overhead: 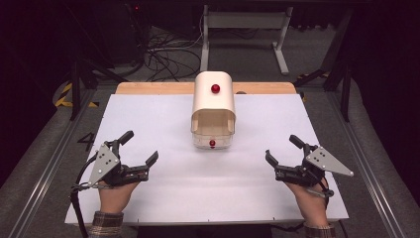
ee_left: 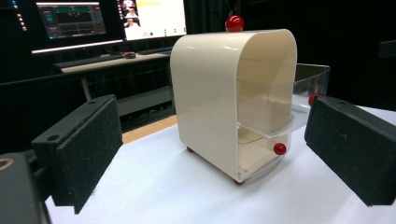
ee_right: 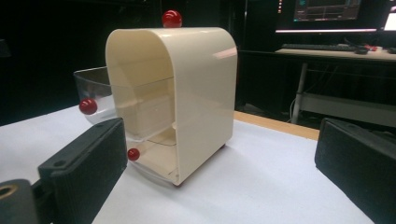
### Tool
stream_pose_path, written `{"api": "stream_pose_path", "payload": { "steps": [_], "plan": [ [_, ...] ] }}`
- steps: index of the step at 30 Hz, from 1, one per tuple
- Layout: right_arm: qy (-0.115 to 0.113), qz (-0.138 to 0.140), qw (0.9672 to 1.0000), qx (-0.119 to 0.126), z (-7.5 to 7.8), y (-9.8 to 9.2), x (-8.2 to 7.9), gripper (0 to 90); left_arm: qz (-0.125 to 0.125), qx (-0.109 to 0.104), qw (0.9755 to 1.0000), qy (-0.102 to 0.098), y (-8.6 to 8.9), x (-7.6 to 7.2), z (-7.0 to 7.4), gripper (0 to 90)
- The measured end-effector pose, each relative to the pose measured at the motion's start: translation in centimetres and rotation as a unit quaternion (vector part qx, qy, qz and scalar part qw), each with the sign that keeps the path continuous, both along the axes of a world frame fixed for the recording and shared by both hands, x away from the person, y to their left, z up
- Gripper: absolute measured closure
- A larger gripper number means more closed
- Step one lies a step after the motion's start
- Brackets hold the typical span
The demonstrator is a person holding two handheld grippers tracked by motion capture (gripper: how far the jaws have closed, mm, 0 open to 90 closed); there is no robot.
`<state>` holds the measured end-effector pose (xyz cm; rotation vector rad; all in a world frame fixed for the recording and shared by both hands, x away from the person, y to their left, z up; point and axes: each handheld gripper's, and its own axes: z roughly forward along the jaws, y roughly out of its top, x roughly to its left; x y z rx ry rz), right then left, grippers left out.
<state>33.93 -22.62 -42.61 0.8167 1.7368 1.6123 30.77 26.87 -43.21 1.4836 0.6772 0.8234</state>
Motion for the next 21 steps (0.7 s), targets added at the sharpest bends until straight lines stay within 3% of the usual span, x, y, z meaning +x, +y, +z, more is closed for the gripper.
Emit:
{"api": "stream_pose_path", "payload": {
  "steps": [6,8,21],
  "plan": [
    [-0.001,0.006,0.9999,-0.016,-0.09,0.04,0.05,2.5,-0.012,0.002,0.9999,0.001,0.64,0.07,0.08,5.0],
    [0.007,0.006,0.9999,-0.01,-0.04,0.04,0.05,2.2,-0.014,0.001,0.9999,0.002,0.73,0.08,0.04,5.1],
    [0.033,-0.017,0.9988,-0.034,0.15,-0.5,0.21,2.4,-0.027,0.012,0.9995,0.006,0.82,0.1,-0.2,5.7]
  ]
}}
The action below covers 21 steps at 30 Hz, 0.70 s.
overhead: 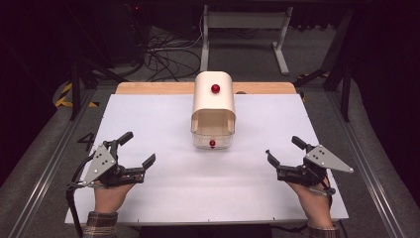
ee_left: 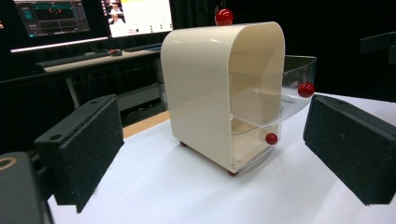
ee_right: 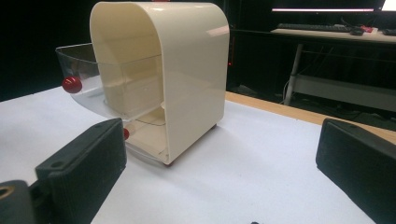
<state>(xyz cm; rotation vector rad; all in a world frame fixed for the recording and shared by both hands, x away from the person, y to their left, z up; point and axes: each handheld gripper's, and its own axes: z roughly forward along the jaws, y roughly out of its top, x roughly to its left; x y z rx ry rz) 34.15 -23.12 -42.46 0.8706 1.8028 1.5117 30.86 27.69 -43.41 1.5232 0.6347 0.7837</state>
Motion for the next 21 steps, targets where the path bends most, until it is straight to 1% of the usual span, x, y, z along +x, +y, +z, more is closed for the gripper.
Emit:
{"api": "stream_pose_path", "payload": {
  "steps": [2,4,8,9,11,14,18,21],
  "plan": [
    [0.0,0.0,1.0,-0.007,0.0,-0.03,0.06,2.4,-0.001,0.0,1.0,0.001,0.03,-0.01,-0.04,5.7],
    [0.004,-0.002,0.9999,-0.011,-0.02,0.01,0.1,2.4,-0.002,0.002,1.0,0.002,0.01,-0.05,-0.04,5.7],
    [0.007,-0.001,0.9998,-0.019,-0.09,0.12,0.23,2.4,-0.006,0.0,1.0,0.0,-0.03,-0.1,0.04,5.7],
    [0.009,-0.002,0.9997,-0.024,-0.18,0.14,0.3,2.6,-0.01,0.003,0.9999,-0.003,-0.05,-0.07,0.11,5.7],
    [0.013,-0.007,0.9995,-0.029,-0.27,0.12,0.43,2.6,-0.012,0.002,0.9999,-0.002,-0.13,-0.09,0.11,5.7],
    [0.018,-0.01,0.9993,-0.031,-0.31,0.05,0.51,2.7,-0.014,0.009,0.9999,-0.001,-0.15,-0.06,0.13,5.6],
    [0.024,-0.013,0.999,-0.035,-0.32,0.06,0.6,2.8,-0.016,0.009,0.9998,0.001,-0.23,-0.06,0.09,5.5],
    [0.029,-0.015,0.9986,-0.042,-0.37,0.17,0.73,2.8,-0.014,0.006,0.9999,-0.002,-0.22,-0.07,0.09,4.5]
  ]
}}
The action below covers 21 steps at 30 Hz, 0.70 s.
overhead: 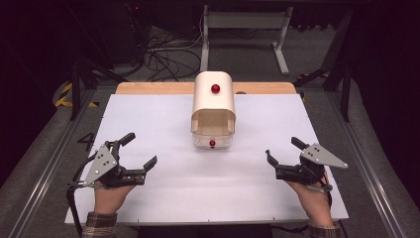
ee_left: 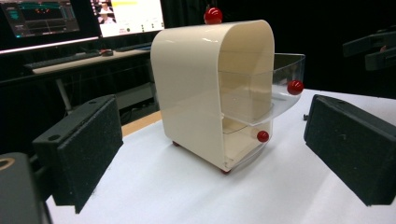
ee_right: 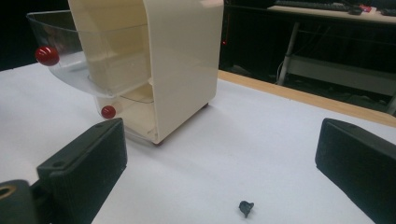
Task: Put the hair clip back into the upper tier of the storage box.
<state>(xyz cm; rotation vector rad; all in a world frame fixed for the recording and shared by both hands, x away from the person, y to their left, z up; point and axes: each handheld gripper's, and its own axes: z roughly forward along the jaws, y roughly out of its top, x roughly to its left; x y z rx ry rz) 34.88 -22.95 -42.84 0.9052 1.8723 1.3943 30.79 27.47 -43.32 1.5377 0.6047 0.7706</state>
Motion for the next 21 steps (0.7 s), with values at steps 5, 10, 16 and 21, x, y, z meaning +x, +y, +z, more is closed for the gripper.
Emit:
{"api": "stream_pose_path", "payload": {
  "steps": [5,10,16,21],
  "plan": [
    [0.013,-0.004,0.9999,-0.011,-0.3,0.3,0.4,2.9,-0.001,-0.008,1.0,-0.005,0.1,-0.2,0.0,4.2],
    [0.023,-0.01,0.9994,-0.022,-0.8,0.2,0.8,3.0,-0.002,-0.002,1.0,0.002,0.1,-0.1,0.1,3.9],
    [0.041,-0.023,0.9983,-0.035,-1.0,0.1,1.2,3.8,-0.002,0.005,0.9999,0.016,0.0,0.0,0.0,3.0],
    [0.063,-0.029,0.9964,-0.048,-1.4,0.3,1.5,6.7,-0.006,-0.004,0.9997,0.023,0.0,0.2,0.1,2.9]
  ]
}}
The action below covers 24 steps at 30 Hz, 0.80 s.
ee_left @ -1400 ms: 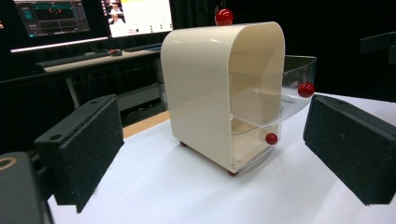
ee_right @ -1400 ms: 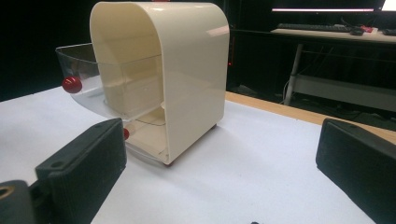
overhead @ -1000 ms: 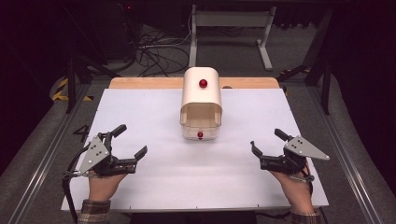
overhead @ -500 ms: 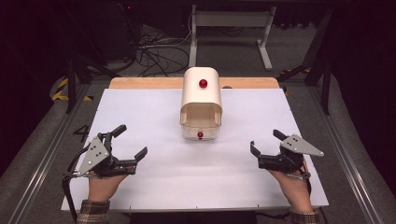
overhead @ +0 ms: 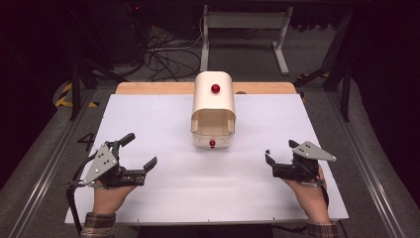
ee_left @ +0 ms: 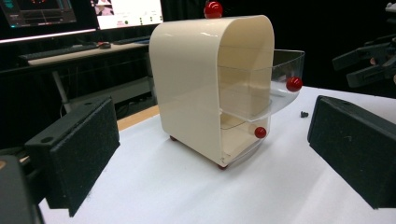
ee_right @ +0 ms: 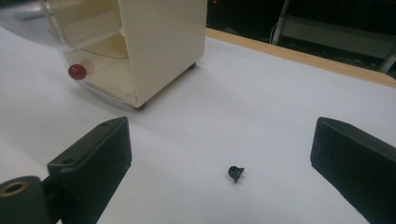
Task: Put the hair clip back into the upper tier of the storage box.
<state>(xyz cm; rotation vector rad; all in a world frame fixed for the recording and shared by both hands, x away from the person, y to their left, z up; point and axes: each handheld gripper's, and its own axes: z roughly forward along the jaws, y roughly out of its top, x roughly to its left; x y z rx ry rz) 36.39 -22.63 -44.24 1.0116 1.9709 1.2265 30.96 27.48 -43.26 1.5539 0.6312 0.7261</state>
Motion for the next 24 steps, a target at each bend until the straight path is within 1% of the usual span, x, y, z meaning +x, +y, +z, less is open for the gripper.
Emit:
{"api": "stream_pose_path", "payload": {
  "steps": [1,2,6,8,11,15,18,19,24],
  "plan": [
    [0.005,0.0,1.0,-0.001,0.0,0.1,0.1,7.5,-0.001,-0.003,1.0,0.006,0.0,0.1,0.0,2.9],
    [0.009,0.001,1.0,-0.002,-0.1,0.1,0.2,8.2,-0.001,-0.002,1.0,0.007,0.0,0.1,0.0,2.9],
    [0.02,0.001,0.9998,-0.006,-0.2,0.3,0.5,13.0,0.001,0.005,1.0,0.006,-0.1,0.1,-0.1,2.9],
    [0.027,0.003,0.9996,-0.011,-0.3,0.5,0.8,15.0,0.0,0.004,1.0,0.004,0.0,0.0,-0.1,2.9],
    [0.04,0.0,0.9989,-0.026,-0.6,1.0,1.2,16.7,0.002,0.006,1.0,0.002,0.1,0.0,0.0,2.9],
    [0.057,-0.005,0.9977,-0.037,-1.1,1.4,1.6,19.9,0.002,0.0,1.0,0.0,0.3,0.0,0.0,2.9],
    [0.064,-0.008,0.9972,-0.038,-1.2,1.5,1.8,21.4,0.002,-0.001,1.0,0.001,0.3,0.0,0.1,2.8],
    [0.067,-0.01,0.997,-0.037,-1.2,1.6,1.9,22.0,0.003,-0.006,1.0,0.002,0.3,-0.1,0.1,2.7],
    [0.073,-0.018,0.9966,-0.035,-1.1,1.5,2.3,24.0,0.002,-0.005,1.0,-0.001,0.5,-0.1,0.2,2.7]
  ]
}}
